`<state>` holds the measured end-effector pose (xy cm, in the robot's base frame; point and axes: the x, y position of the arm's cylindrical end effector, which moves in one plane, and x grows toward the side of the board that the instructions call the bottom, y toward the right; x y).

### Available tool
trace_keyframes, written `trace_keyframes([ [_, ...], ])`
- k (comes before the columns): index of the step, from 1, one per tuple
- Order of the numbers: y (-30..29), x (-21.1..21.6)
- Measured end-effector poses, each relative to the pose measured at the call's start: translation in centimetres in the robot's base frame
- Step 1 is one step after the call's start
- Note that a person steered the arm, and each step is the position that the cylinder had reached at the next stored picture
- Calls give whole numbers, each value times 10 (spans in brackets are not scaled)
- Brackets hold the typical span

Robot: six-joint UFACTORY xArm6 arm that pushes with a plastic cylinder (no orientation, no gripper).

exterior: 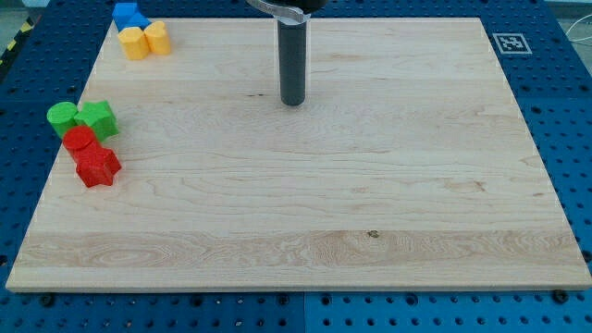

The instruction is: Move yellow hexagon along with yellow heart towards the top center

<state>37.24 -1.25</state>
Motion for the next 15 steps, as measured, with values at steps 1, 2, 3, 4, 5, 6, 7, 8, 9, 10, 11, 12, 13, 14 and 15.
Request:
trace_keyframes([
  [1,-26,6],
  [2,-53,6],
  [3,-78,6],
  [4,-101,1],
  [5,-122,-12],
  [6,-148,-26],
  [7,-168,-22],
  [8,-201,-5],
  [9,-234,-9],
  [10,-252,-10],
  [11,-270,-32],
  [12,-283,-56],
  [13,-285,-80],
  [14,-284,-93],
  [15,-282,-95],
])
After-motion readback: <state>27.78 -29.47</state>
